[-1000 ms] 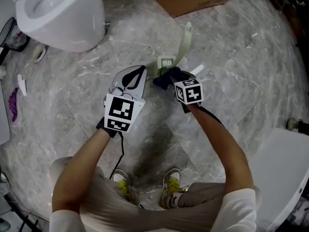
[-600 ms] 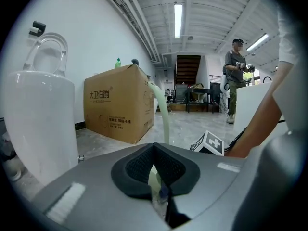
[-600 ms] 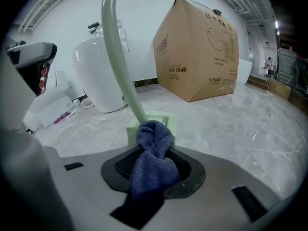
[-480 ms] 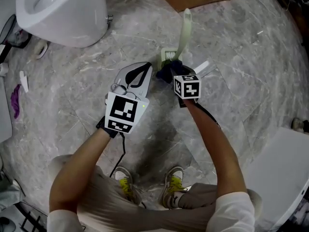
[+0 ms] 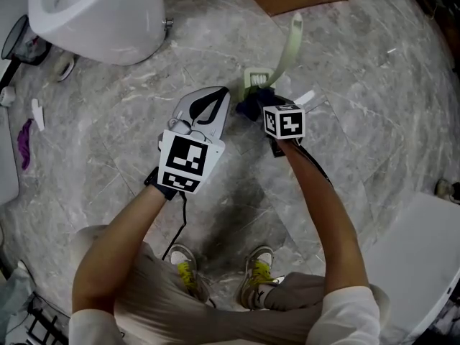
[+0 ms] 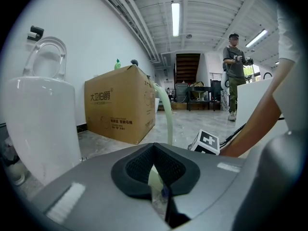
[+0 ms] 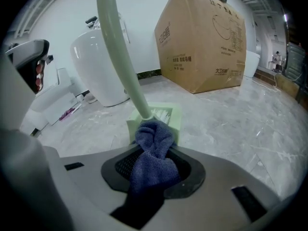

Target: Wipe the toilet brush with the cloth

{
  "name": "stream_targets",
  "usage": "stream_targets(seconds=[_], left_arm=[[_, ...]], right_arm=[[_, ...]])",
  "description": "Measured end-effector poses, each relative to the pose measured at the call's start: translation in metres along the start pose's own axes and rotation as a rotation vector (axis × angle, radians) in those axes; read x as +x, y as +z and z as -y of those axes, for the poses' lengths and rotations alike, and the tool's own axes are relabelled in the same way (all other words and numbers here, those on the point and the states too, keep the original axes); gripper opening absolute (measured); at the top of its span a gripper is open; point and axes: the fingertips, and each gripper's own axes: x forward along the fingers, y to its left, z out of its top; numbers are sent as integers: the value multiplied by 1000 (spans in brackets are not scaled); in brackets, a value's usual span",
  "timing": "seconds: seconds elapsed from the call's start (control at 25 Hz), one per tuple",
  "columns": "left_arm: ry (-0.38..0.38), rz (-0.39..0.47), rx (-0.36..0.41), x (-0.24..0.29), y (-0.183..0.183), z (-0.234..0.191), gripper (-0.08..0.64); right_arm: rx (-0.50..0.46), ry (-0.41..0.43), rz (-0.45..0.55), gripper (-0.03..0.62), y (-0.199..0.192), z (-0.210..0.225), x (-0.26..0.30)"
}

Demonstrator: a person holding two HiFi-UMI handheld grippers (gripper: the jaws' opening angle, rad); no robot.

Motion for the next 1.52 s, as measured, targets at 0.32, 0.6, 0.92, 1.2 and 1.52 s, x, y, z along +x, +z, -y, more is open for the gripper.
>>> stream_targets(seconds=[0.32,0.6,0.92,1.2,1.52], left_arm=[[-8,-3,15,3,-1,8,2],[-28,-14,40,8,-6,13,2],[-21,-18,24,12,-7,9,2],[-12,2,11,11,1,6,2],[-14,7,25,8,0,6,2]], right_arm=[[-42,40,-21,115,-6,-6,-5],[-57,73,-16,115,-4,-25,-6],[-27,121,30,117,12,-38,-5],[34,127,33,117,18,-34,1],[85,96,14,115,11,-27,6]])
